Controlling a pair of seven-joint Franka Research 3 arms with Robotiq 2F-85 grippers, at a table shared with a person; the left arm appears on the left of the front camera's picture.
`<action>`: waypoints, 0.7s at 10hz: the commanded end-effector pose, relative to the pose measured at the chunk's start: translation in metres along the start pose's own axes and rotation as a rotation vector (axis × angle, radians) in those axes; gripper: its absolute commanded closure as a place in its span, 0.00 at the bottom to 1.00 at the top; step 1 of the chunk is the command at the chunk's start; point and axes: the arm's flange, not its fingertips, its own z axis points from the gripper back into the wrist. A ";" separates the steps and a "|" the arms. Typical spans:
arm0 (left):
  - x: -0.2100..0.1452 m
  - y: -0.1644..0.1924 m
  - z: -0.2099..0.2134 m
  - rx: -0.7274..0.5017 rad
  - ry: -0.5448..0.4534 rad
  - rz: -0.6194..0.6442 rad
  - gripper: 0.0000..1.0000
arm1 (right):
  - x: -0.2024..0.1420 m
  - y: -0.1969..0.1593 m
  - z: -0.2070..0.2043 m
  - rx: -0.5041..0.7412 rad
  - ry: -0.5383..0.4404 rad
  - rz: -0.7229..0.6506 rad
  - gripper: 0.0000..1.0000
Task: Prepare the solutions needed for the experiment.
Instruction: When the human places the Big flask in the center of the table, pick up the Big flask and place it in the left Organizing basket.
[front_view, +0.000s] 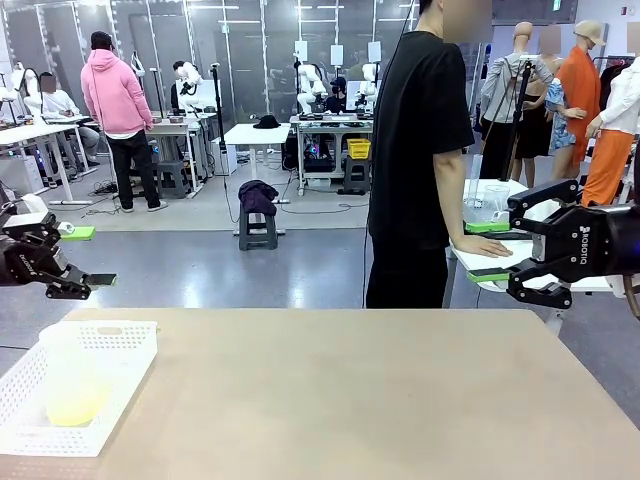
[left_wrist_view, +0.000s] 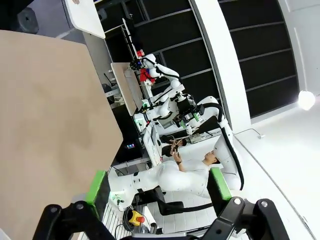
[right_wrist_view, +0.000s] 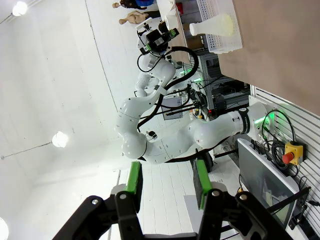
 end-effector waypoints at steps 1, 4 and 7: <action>-0.001 -0.001 -0.001 0.015 0.002 -0.017 0.00 | 0.000 0.001 0.000 0.007 -0.004 -0.010 0.47; -0.001 -0.001 -0.001 0.015 0.002 -0.017 0.00 | 0.000 0.001 0.000 0.007 -0.004 -0.010 0.47; -0.001 -0.001 -0.001 0.015 0.002 -0.017 0.00 | 0.000 0.001 0.000 0.007 -0.004 -0.010 0.47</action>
